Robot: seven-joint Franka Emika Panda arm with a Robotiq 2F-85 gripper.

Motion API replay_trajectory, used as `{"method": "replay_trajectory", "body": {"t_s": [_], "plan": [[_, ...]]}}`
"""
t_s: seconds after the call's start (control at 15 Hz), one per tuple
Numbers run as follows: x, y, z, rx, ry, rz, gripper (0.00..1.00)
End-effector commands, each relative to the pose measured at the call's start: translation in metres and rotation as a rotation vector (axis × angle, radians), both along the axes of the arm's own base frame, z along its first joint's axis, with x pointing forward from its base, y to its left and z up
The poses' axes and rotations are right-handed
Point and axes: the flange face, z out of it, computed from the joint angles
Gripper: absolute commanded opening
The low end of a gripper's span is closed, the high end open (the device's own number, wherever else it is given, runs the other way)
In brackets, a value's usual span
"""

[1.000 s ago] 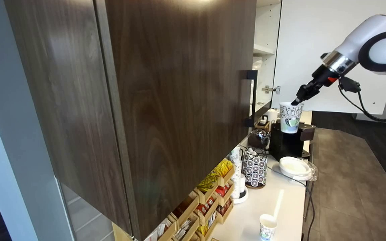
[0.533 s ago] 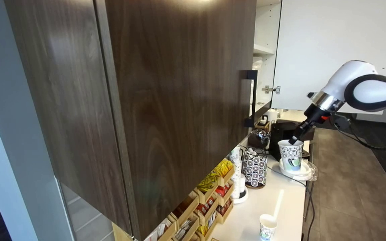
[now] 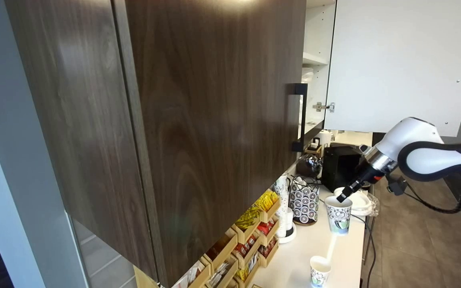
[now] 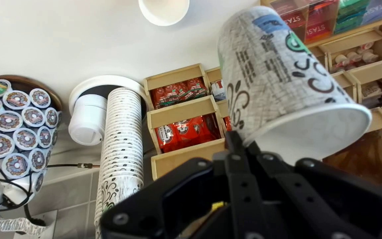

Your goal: Remove the coffee cup from the upper cabinet and put it in the coffee cup on the counter then place the two coffee cups in the upper cabinet

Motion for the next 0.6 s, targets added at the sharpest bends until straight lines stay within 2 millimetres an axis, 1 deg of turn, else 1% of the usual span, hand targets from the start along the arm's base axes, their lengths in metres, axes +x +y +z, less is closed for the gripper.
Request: {"method": "replay_trajectory", "body": {"t_s": [0.0, 0.33, 0.4, 0.47, 0.53], "plan": [[0.004, 0.003, -0.041, 0.011, -0.031, 0.006, 0.01], [0.017, 0.003, -0.093, 0.016, -0.038, -0.043, 0.01], [0.02, 0.001, -0.1, 0.012, -0.04, -0.051, 0.01], [0.016, 0.002, -0.083, -0.001, -0.044, -0.045, 0.04], [0.018, 0.002, -0.09, -0.001, -0.041, -0.05, 0.04]]}}
